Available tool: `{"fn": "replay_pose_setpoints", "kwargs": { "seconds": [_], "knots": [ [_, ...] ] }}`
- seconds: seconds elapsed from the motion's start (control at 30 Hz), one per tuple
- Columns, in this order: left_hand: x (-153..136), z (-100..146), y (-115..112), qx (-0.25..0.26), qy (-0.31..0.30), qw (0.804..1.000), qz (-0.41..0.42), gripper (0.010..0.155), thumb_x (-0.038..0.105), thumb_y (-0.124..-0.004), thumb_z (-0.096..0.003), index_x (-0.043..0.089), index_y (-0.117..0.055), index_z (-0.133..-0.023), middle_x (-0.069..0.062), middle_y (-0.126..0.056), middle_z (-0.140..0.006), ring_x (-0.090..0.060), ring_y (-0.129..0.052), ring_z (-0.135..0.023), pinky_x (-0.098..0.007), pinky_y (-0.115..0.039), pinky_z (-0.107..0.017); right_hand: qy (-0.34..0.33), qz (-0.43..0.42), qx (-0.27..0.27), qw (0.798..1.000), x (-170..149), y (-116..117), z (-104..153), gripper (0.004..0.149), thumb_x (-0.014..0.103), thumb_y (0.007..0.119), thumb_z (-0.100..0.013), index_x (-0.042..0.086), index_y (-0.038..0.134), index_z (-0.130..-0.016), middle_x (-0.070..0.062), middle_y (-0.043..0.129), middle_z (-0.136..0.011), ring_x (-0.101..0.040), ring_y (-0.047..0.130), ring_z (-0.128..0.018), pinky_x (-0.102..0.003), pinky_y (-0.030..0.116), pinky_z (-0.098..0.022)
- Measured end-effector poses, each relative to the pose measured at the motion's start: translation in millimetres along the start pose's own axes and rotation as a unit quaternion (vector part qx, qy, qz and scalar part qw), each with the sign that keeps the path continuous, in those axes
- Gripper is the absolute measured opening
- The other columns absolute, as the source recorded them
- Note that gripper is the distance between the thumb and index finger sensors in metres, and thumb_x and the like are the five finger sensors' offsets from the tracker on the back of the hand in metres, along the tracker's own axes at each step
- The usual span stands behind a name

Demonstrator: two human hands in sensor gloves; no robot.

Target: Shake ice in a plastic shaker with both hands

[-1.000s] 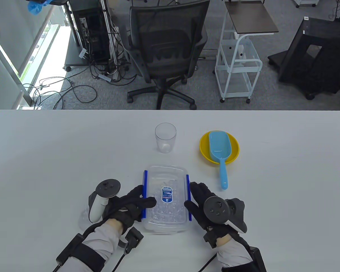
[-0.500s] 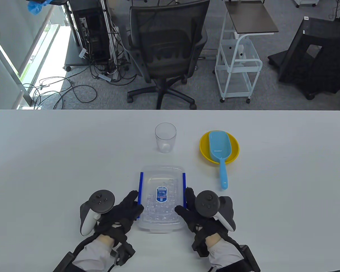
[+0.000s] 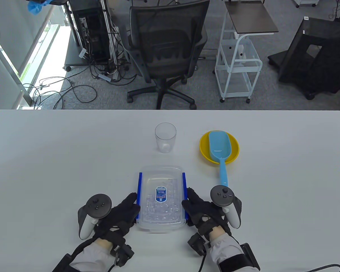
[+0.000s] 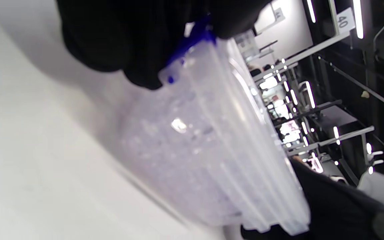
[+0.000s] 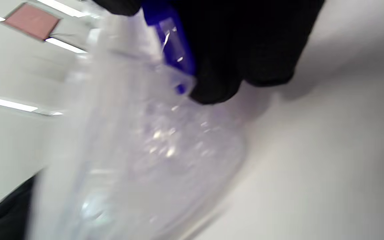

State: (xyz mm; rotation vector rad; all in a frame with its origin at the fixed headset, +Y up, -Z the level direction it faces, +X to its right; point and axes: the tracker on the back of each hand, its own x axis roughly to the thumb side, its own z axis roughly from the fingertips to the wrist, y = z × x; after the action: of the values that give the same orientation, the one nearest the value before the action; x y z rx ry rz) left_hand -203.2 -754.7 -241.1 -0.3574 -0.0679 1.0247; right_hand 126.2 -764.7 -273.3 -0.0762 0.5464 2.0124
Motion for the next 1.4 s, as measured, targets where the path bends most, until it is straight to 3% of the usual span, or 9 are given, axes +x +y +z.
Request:
{"fn": "replay_pose_setpoints", "kwargs": {
  "seconds": [0.1,0.2,0.37,0.53,0.63,0.9,1.27,1.33,1.4],
  "knots": [
    [-25.6,-5.1,-1.5,-0.022,0.062,0.993,0.094,0.058,0.021,-0.061,-0.0665,-0.008,-0.043,-0.114,-0.023,-0.087,-0.090,-0.029,-0.100,-0.068,-0.047,-0.090,-0.053,0.013,-0.096,0.044,0.994,-13.8,-0.6,-8.4,0.057,0.023,0.066,-0.054,0.002,0.043,-0.103,-0.024,0.081,-0.085,-0.035,0.098,-0.060,-0.052,0.085,-0.044],
    [-24.6,-6.0,0.8,-0.035,0.075,0.993,0.087,0.060,0.021,-0.062,-0.0676,-0.003,-0.038,-0.117,-0.025,-0.084,-0.094,-0.033,-0.097,-0.071,-0.050,-0.087,-0.054,0.014,-0.040,0.000,0.999,-6.2,-2.7,-5.1,0.060,0.018,0.071,-0.053,0.002,0.042,-0.103,-0.028,0.076,-0.088,-0.039,0.095,-0.064,-0.054,0.083,-0.046],
    [-0.4,-1.8,0.8,-0.001,0.035,0.991,-0.130,0.064,0.023,-0.068,-0.0670,0.004,-0.038,-0.120,-0.031,-0.068,-0.108,-0.040,-0.085,-0.086,-0.057,-0.079,-0.062,-0.025,0.033,-0.046,0.998,9.8,-9.3,3.9,0.063,0.012,0.078,-0.050,0.005,0.046,-0.103,-0.034,0.061,-0.098,-0.048,0.082,-0.078,-0.062,0.073,-0.056],
    [1.6,3.8,2.7,-0.019,0.011,0.996,-0.081,0.059,0.024,-0.065,-0.0678,0.005,-0.045,-0.120,-0.035,-0.053,-0.115,-0.050,-0.070,-0.098,-0.067,-0.069,-0.066,-0.043,0.039,-0.062,0.996,13.5,-14.6,8.0,0.056,0.016,0.078,-0.051,0.004,0.058,-0.102,-0.035,0.060,-0.098,-0.051,0.080,-0.078,-0.064,0.071,-0.055],
    [3.6,7.8,5.7,-0.016,-0.007,0.998,-0.062,0.060,0.028,-0.065,-0.0686,0.004,-0.044,-0.120,-0.035,-0.054,-0.115,-0.050,-0.070,-0.098,-0.067,-0.069,-0.066,-0.045,0.046,-0.048,0.997,13.8,-12.2,9.2,0.057,0.029,0.077,-0.053,0.002,0.062,-0.100,-0.036,0.063,-0.097,-0.051,0.081,-0.076,-0.064,0.071,-0.054],
    [12.3,12.0,-0.8,-0.050,-0.060,0.996,-0.045,0.069,0.034,-0.074,-0.0669,0.004,-0.043,-0.120,-0.034,-0.058,-0.113,-0.050,-0.072,-0.097,-0.069,-0.068,-0.066,-0.035,0.094,0.050,0.994,18.2,5.5,9.5,0.071,0.043,0.076,-0.053,-0.006,0.058,-0.100,-0.039,0.059,-0.097,-0.053,0.080,-0.076,-0.065,0.071,-0.053],
    [34.1,28.0,-1.8,-0.021,-0.117,0.985,-0.122,0.069,0.035,-0.075,-0.0664,0.006,-0.043,-0.121,-0.037,-0.056,-0.114,-0.053,-0.069,-0.099,-0.072,-0.065,-0.066,-0.085,0.082,0.035,0.992,33.8,-2.9,23.8,0.073,0.041,0.078,-0.052,-0.007,0.053,-0.101,-0.040,0.054,-0.099,-0.056,0.073,-0.080,-0.068,0.065,-0.056],
    [39.0,30.8,-0.8,-0.014,-0.148,0.981,-0.124,0.069,0.034,-0.076,-0.0657,0.009,-0.044,-0.121,-0.035,-0.056,-0.115,-0.052,-0.069,-0.100,-0.072,-0.065,-0.067,-0.108,0.065,0.011,0.992,42.0,-10.0,31.4,0.074,0.039,0.079,-0.052,-0.008,0.050,-0.101,-0.040,0.052,-0.099,-0.057,0.071,-0.081,-0.069,0.062,-0.057],
    [43.8,33.0,-1.0,-0.023,-0.197,0.973,-0.119,0.070,0.035,-0.078,-0.0649,0.015,-0.042,-0.122,-0.031,-0.052,-0.119,-0.050,-0.064,-0.106,-0.075,-0.061,-0.069,-0.134,0.025,-0.036,0.990,50.4,-22.5,41.1,0.074,0.039,0.081,-0.051,-0.008,0.051,-0.099,-0.038,0.062,-0.093,-0.047,0.083,-0.073,-0.061,0.073,-0.052]
  ]
}}
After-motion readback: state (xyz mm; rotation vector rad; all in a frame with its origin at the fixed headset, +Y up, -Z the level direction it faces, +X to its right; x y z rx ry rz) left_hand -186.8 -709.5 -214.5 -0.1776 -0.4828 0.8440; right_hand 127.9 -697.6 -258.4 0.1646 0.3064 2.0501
